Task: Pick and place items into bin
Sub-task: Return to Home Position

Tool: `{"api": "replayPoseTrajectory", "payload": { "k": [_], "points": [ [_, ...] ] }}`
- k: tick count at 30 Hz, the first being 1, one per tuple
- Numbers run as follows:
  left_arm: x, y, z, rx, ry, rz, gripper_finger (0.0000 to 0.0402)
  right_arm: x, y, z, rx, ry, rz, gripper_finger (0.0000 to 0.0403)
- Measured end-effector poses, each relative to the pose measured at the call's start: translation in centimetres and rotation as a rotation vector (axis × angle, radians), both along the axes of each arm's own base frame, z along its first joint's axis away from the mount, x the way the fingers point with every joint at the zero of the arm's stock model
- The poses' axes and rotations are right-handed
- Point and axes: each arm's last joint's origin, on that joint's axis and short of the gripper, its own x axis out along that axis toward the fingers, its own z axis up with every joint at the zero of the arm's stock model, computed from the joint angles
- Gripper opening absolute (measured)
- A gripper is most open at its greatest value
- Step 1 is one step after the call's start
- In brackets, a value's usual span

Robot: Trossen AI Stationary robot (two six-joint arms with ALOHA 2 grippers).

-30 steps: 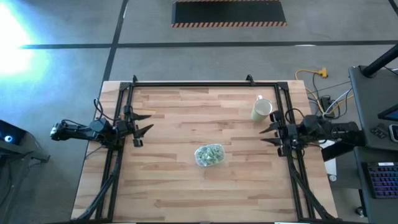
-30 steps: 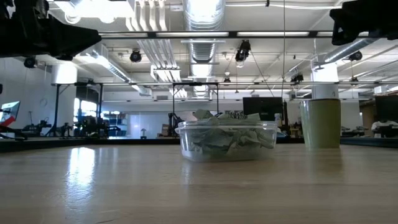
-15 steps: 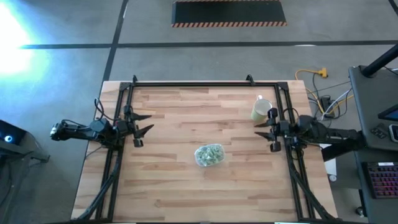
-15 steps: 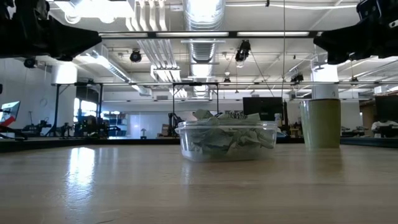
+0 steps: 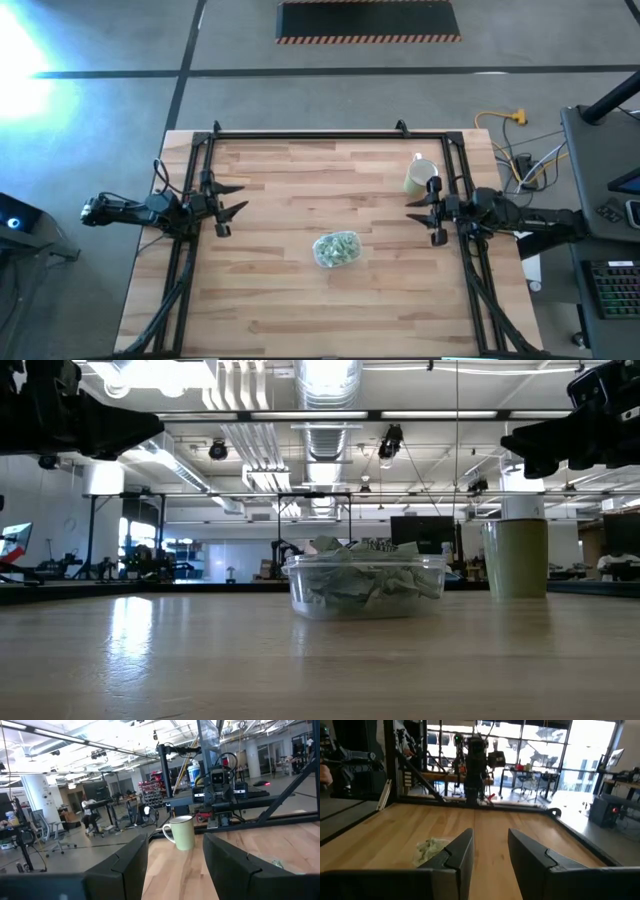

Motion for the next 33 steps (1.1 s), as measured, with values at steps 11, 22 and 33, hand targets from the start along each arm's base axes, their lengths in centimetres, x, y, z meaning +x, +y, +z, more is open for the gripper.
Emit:
{"api": "replayPoseTrajectory", "payload": {
  "k": [11,22,33],
  "points": [
    [0.1,0.0,-0.5,-0.044,0.024,-0.011,0.0173,0.1,0.0,-0.2,0.001,0.007,0.002,0.0109],
    [0.3,-0.2,-1.8,-0.049,0.108,-0.067,0.0173,0.1,0.0,-0.4,0.022,0.020,0.006,0.0104],
    [0.7,-0.3,-2.3,-0.040,0.172,-0.062,0.0173,0.1,0.0,-0.4,0.027,0.020,0.006,0.0101]
  ]
}}
